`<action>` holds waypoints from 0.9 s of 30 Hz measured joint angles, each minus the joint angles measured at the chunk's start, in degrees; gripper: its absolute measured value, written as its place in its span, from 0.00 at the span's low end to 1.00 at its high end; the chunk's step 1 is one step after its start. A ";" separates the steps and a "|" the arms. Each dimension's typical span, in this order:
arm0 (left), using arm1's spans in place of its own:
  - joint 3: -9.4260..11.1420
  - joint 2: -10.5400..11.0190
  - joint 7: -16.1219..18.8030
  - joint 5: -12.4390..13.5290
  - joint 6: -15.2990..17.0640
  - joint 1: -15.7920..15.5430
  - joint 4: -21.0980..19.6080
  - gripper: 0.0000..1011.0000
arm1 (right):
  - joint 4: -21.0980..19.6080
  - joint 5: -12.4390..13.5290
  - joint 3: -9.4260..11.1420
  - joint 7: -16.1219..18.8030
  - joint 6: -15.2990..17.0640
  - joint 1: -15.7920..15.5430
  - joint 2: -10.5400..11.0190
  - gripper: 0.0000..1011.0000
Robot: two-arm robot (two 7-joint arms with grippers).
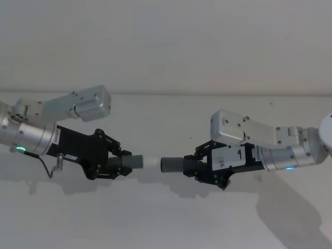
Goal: Use both hands to pick up one end of the pipe from the table, align the ends, and insert them.
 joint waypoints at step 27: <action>0.60 -0.17 -0.90 -0.56 -0.11 -0.30 0.78 0.36 | 1.22 -0.19 -0.66 0.14 0.76 0.97 -0.97 0.29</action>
